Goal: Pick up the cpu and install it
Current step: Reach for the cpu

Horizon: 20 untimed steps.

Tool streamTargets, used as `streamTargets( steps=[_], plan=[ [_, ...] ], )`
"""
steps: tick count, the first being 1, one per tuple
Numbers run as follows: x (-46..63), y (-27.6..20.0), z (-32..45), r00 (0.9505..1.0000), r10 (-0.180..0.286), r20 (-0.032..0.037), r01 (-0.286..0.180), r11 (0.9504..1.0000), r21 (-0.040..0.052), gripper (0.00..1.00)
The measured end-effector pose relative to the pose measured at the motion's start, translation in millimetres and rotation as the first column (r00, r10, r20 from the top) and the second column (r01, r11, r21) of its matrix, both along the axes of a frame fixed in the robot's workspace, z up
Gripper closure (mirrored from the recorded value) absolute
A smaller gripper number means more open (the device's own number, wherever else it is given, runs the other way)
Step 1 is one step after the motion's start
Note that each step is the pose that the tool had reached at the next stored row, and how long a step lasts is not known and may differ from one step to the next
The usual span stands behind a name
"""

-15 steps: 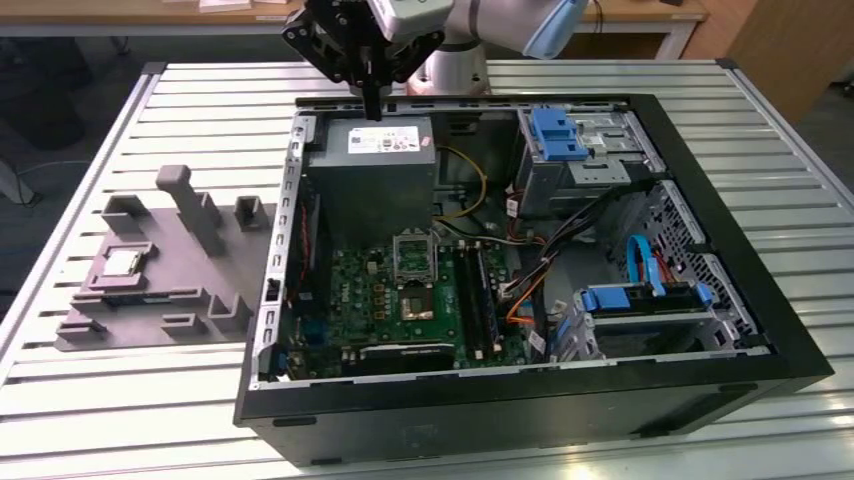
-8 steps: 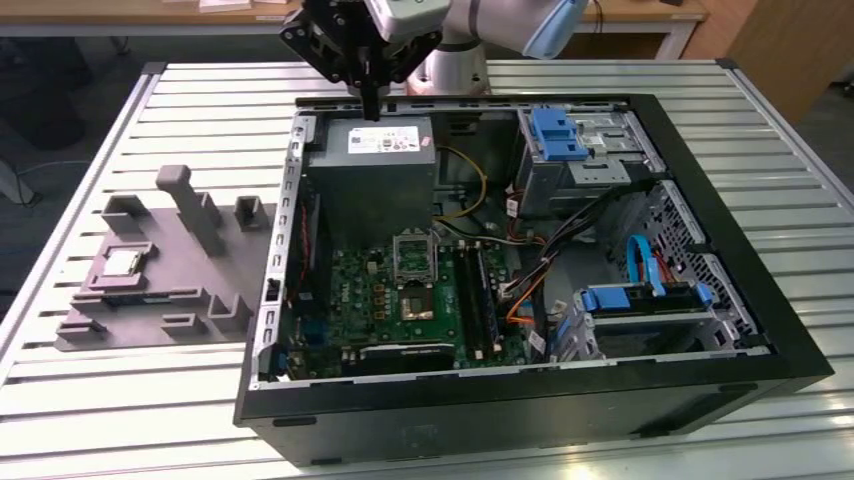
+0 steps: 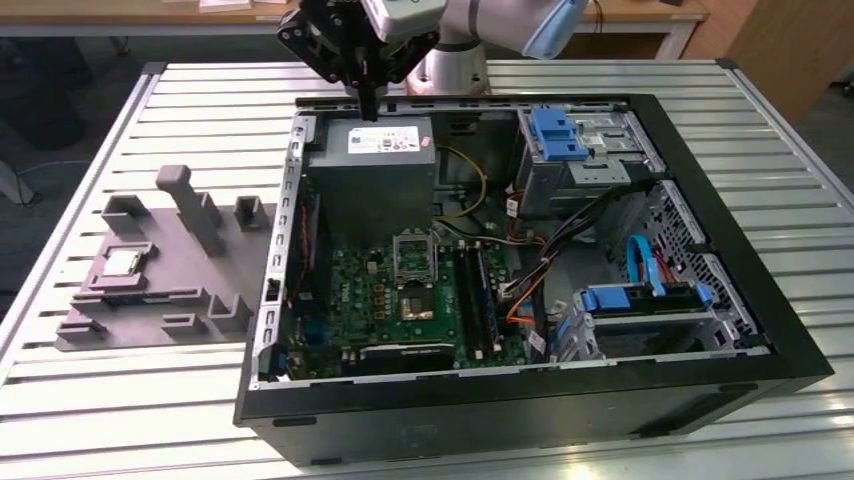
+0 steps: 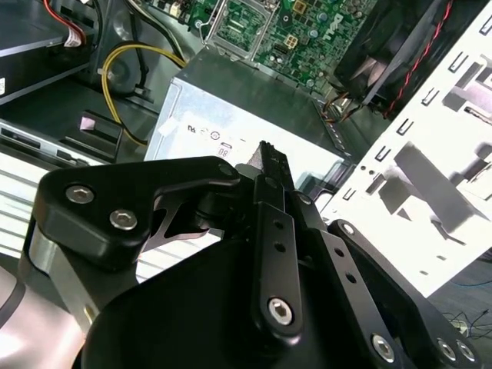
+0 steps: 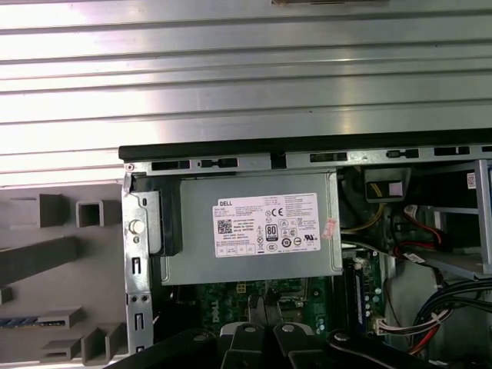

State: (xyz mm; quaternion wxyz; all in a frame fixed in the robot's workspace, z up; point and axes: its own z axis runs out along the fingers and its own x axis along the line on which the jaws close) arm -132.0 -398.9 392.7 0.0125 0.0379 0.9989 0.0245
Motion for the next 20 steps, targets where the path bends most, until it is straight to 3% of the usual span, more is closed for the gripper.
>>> streamTargets(
  steps=[20],
  plan=[
    [-3.9, 0.0, -0.5, 1.0000, 0.000, -0.0005, 0.000, 1.0000, 0.0000, 0.89]
  ],
)
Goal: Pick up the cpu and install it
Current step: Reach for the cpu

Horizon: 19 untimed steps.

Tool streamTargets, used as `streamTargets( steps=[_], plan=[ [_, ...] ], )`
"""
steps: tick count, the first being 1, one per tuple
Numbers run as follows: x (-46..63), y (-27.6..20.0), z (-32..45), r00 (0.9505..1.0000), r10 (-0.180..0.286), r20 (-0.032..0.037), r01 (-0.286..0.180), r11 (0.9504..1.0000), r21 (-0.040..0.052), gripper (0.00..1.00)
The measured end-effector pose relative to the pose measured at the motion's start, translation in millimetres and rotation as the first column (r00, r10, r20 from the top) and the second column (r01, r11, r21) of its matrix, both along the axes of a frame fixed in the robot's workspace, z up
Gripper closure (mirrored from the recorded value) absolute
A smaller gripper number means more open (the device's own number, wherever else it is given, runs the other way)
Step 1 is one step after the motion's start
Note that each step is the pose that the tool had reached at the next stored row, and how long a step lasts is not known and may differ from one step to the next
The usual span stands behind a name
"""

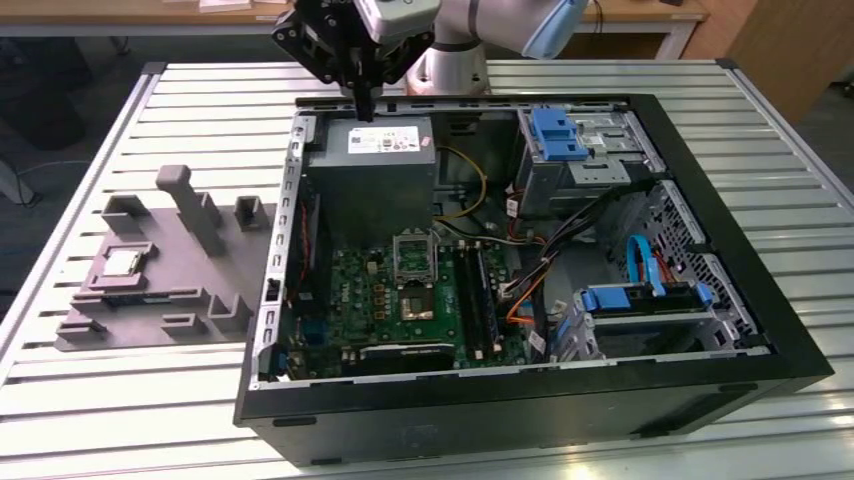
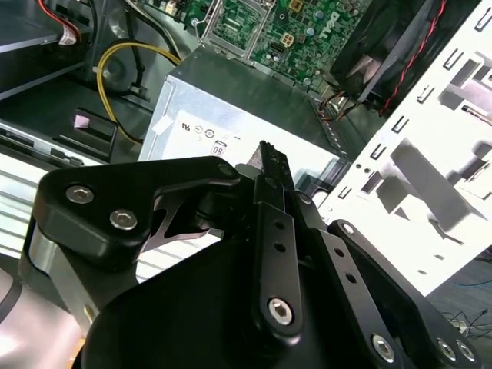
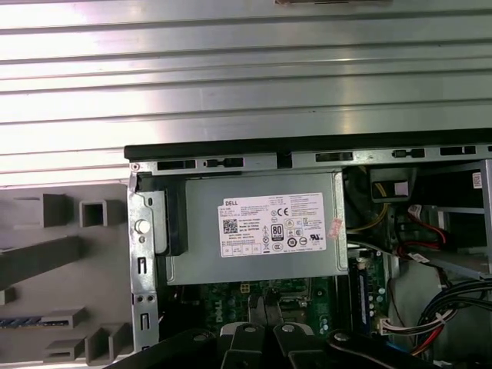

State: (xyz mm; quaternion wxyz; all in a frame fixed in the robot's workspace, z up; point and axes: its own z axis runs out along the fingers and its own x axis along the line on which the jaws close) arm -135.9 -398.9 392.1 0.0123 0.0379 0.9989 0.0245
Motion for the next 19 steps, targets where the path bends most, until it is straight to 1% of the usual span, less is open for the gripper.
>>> streamTargets(
  steps=[4, 19],
  plan=[
    [-0.2, 0.0, 0.0, 1.0000, 0.000, 0.0000, 0.000, 1.0000, 0.0000, 0.89],
    [-10.0, 0.0, -0.1, 1.0000, 0.000, 0.0000, 0.000, 1.0000, 0.0000, 0.89]
  ],
)
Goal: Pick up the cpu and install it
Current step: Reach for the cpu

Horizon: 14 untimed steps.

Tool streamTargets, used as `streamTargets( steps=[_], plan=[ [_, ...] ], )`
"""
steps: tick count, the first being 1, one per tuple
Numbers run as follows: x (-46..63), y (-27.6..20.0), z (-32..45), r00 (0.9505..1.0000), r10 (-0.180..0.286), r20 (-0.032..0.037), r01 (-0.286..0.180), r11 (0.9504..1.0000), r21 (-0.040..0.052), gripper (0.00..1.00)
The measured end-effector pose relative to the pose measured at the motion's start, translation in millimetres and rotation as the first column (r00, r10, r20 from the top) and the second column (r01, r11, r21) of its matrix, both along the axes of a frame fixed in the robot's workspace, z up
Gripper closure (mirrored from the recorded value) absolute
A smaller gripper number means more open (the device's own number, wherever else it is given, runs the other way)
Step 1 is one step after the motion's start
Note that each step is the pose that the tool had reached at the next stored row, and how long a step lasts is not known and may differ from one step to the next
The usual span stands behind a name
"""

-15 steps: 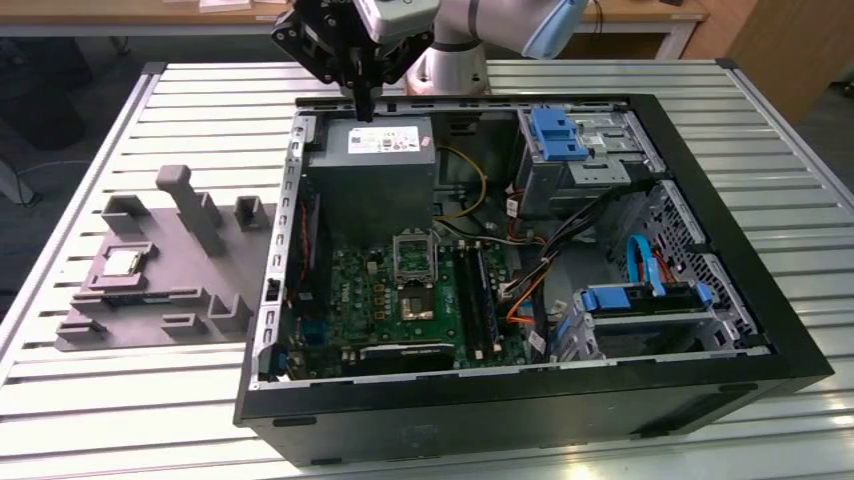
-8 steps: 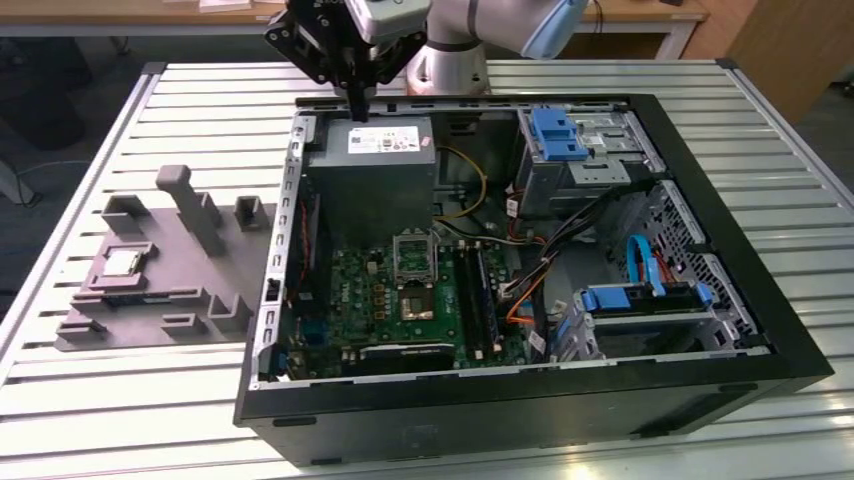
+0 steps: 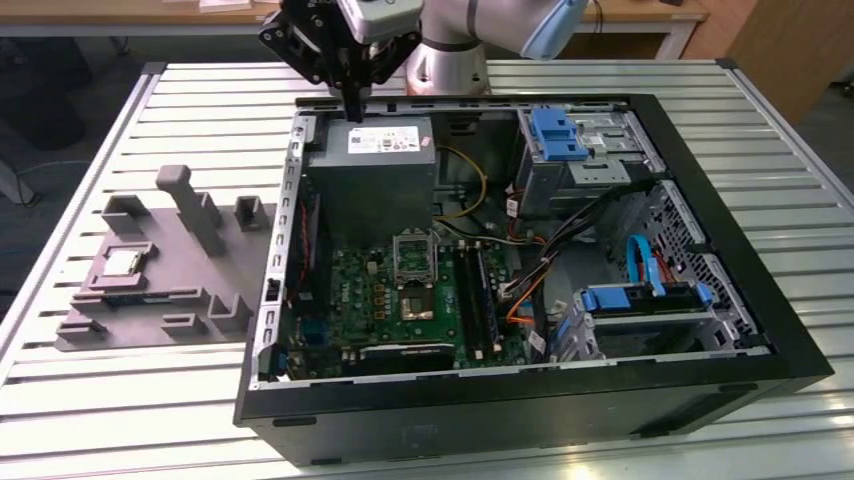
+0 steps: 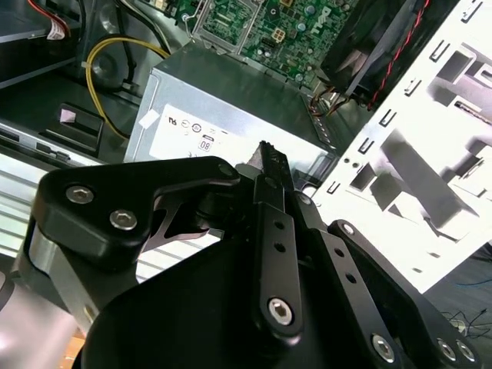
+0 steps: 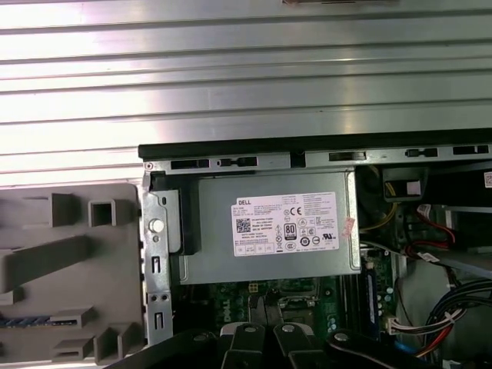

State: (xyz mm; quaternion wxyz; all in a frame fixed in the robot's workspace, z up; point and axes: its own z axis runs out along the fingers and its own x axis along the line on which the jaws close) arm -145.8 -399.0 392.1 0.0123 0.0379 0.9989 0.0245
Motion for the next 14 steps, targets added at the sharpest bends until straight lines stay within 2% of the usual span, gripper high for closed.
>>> streamTargets(
  steps=[14],
  plan=[
    [-5.5, 0.0, -0.2, 1.0000, 0.000, -0.0002, 0.000, 1.0000, 0.0000, 0.89]
  ],
)
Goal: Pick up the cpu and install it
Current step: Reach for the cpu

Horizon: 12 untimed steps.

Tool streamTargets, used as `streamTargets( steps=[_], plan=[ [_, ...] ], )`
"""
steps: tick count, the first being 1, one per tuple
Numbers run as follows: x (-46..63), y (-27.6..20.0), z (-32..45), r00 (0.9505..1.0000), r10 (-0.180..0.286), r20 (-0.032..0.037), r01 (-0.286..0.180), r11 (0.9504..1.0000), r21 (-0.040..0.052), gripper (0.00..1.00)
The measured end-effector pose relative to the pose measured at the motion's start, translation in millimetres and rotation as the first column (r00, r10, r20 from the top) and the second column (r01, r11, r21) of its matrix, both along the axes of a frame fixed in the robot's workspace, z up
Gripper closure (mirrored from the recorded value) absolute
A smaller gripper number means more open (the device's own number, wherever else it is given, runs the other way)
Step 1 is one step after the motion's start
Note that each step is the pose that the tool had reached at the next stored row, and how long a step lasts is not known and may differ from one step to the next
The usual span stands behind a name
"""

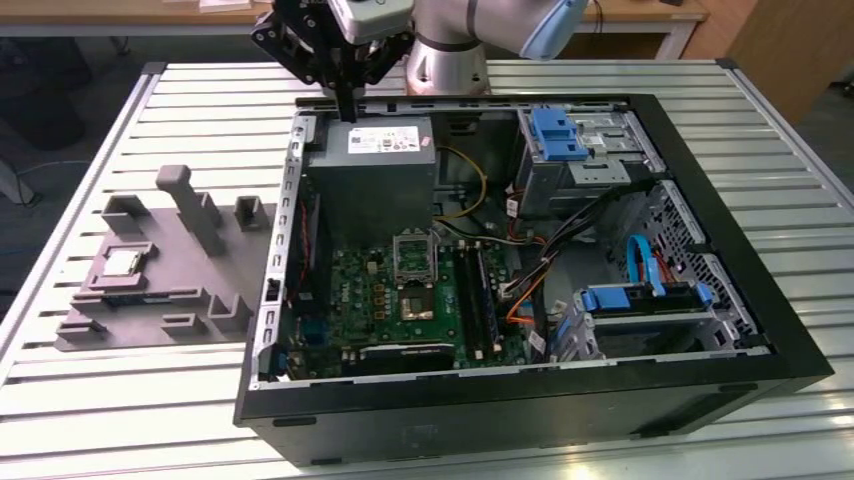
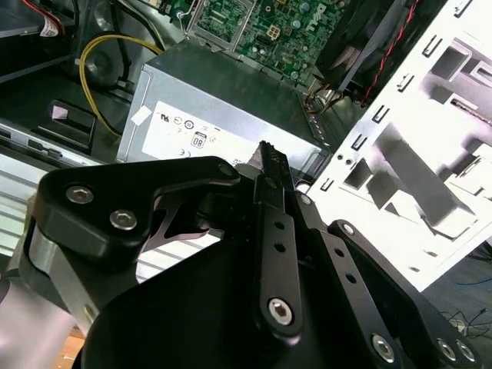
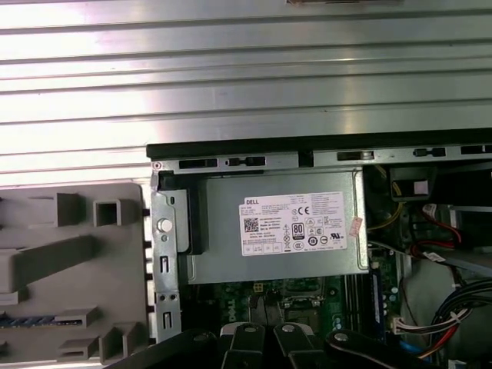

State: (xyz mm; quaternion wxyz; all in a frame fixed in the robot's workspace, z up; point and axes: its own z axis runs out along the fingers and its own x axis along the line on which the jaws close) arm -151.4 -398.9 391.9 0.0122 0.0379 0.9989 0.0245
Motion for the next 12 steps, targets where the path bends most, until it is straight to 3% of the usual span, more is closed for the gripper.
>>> streamTargets(
  steps=[12],
  plan=[
    [-4.0, 0.0, -0.1, 1.0000, 0.000, -0.0001, 0.000, 1.0000, 0.0000, 0.89]
  ],
)
